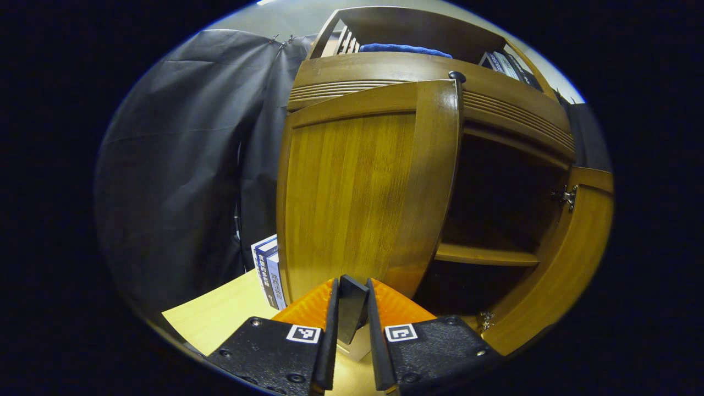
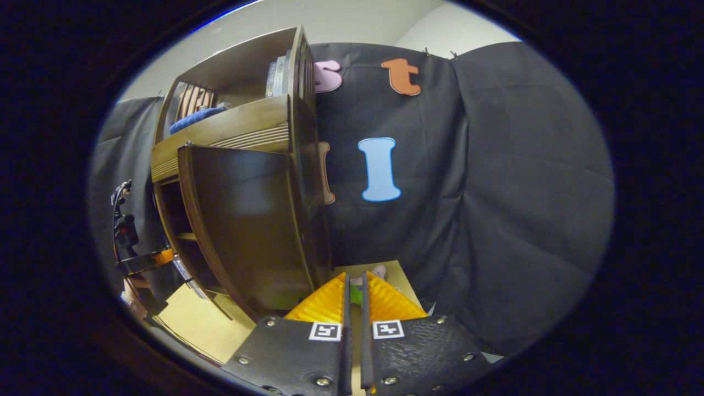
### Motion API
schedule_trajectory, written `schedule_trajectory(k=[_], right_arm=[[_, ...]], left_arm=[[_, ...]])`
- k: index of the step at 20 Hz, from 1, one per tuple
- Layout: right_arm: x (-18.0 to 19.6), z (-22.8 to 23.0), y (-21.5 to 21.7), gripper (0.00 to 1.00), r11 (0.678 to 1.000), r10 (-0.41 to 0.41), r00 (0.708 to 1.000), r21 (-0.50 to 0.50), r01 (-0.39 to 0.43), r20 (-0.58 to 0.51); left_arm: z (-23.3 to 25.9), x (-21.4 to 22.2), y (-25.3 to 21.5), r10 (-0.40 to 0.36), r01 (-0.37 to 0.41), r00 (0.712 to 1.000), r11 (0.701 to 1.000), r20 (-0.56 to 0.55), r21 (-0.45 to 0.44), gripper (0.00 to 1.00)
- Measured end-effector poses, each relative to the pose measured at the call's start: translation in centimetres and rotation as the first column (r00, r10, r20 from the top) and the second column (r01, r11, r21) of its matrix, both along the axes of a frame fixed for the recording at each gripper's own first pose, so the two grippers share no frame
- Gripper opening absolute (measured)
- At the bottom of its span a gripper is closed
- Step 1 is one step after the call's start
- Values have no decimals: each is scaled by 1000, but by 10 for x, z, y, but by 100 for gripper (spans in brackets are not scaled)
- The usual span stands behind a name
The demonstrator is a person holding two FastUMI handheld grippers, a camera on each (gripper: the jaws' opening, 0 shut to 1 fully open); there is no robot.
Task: Open the right door of the double-door shoe cabinet with the right hand, and open the left door with the left hand.
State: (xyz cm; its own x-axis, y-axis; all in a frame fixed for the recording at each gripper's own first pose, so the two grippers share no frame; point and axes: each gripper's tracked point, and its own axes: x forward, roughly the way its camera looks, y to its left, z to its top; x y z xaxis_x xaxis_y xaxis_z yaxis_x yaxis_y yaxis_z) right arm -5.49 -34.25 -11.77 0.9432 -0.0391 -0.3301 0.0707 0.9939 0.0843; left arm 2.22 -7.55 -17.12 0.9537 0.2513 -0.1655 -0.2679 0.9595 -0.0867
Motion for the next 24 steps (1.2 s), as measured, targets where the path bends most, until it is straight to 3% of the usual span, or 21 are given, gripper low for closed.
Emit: schedule_trajectory(k=[13, 17, 24], right_arm=[[6, -2, 4, 6, 1000, 26, 1000, -10, -26, -10], [8, -9, 7, 7, 999, 31, 999, -10, -31, -30], [10, -17, 14, 7, 999, 38, 998, -19, -39, -48]], left_arm=[[2, -35, 23, -60, 59, 998, 998, -8, -33, 14], [3, -49, 37, -76, 76, 997, 997, 3, -13, 13], [6, -72, 60, -64, 66, 997, 996, 31, -59, 13]])
